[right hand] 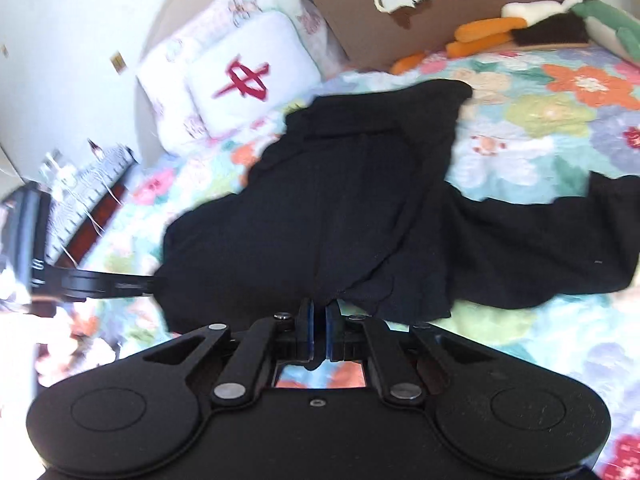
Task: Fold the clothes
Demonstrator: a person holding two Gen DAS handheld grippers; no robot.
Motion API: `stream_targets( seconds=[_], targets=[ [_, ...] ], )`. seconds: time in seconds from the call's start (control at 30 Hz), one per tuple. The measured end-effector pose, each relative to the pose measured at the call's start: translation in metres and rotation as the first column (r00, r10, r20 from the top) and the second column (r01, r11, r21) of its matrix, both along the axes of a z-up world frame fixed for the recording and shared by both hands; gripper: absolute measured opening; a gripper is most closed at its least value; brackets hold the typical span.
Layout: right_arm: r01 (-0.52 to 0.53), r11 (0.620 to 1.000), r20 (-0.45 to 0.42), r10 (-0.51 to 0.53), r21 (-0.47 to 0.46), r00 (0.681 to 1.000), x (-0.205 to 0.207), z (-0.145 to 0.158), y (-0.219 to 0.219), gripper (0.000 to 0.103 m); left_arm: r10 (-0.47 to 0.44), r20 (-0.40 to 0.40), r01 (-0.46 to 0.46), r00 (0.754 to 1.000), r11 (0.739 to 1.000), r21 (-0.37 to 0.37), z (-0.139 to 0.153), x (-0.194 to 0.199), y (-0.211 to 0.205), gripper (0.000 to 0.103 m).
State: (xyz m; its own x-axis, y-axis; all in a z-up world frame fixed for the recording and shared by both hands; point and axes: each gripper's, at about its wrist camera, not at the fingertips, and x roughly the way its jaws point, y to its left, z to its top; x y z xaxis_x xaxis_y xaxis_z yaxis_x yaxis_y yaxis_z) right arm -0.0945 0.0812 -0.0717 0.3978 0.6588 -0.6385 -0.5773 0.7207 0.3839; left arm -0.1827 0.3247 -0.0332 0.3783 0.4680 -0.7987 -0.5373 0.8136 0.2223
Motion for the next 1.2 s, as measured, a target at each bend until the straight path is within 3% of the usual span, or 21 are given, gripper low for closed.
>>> stream_targets(
  seconds=[0.13,0.27,0.37,0.43,0.47,0.5,0.63,0.8,0.93,1.13,1.17,1.2],
  targets=[
    [0.016,1.000,-0.023,-0.016,0.004,1.000,-0.002,-0.002,-0.008,0.007,-0.021,-0.029,0.023,0.999,0.997,0.079,0.004,-0.007,-0.015,0.003],
    [0.004,1.000,0.038,-0.003,-0.025,0.999,-0.010,0.002,-0.010,0.007,0.002,-0.014,-0.002,1.000,1.000,0.018,0.007,-0.014,-0.012,0.003],
    [0.007,0.999,0.012,-0.007,-0.034,1.000,-0.010,-0.002,-0.008,0.007,0.007,0.012,-0.006,1.000,0.999,-0.050,0.004,-0.012,-0.006,0.007],
    [0.001,0.999,0.004,-0.001,-0.034,1.000,-0.010,-0.004,-0.008,0.007,0.037,0.026,-0.034,0.999,0.992,-0.124,-0.008,0.000,0.007,0.029],
    [-0.001,0.999,0.008,0.001,-0.040,1.000,-0.010,-0.004,-0.007,0.007,0.051,0.029,-0.046,0.998,0.987,-0.151,-0.013,0.006,0.012,0.057],
    [0.000,0.999,0.011,0.000,-0.046,1.000,-0.010,-0.004,-0.007,0.007,0.056,0.021,-0.053,0.998,0.989,-0.135,-0.018,0.011,0.012,0.074],
    [0.022,0.997,0.040,-0.018,-0.079,0.999,-0.009,-0.004,-0.009,0.007,0.035,-0.017,-0.036,0.999,0.998,-0.056,-0.033,0.032,0.013,0.075],
    [0.073,0.987,0.128,-0.054,-0.146,0.990,-0.002,0.003,-0.023,0.007,0.075,0.007,-0.074,0.997,0.988,-0.135,-0.034,0.030,0.034,0.075],
    [0.095,0.994,0.006,-0.095,-0.059,0.995,0.012,-0.006,-0.032,0.007,0.105,0.080,-0.077,0.991,0.951,-0.298,-0.048,0.027,0.045,0.075],
    [0.055,0.997,-0.051,-0.058,-0.047,0.997,0.010,-0.015,-0.017,0.008,0.150,0.120,-0.097,0.981,0.925,-0.367,-0.073,0.037,0.042,0.075],
    [0.041,0.998,-0.067,-0.044,-0.038,0.997,0.010,-0.017,-0.016,0.010,0.163,0.129,-0.104,0.978,0.920,-0.379,-0.078,0.038,0.041,0.070],
    [0.024,0.999,-0.090,-0.028,-0.039,0.996,0.012,-0.019,-0.014,0.013,0.176,0.138,-0.110,0.975,0.914,-0.390,-0.083,0.039,0.040,0.059]
  ],
)
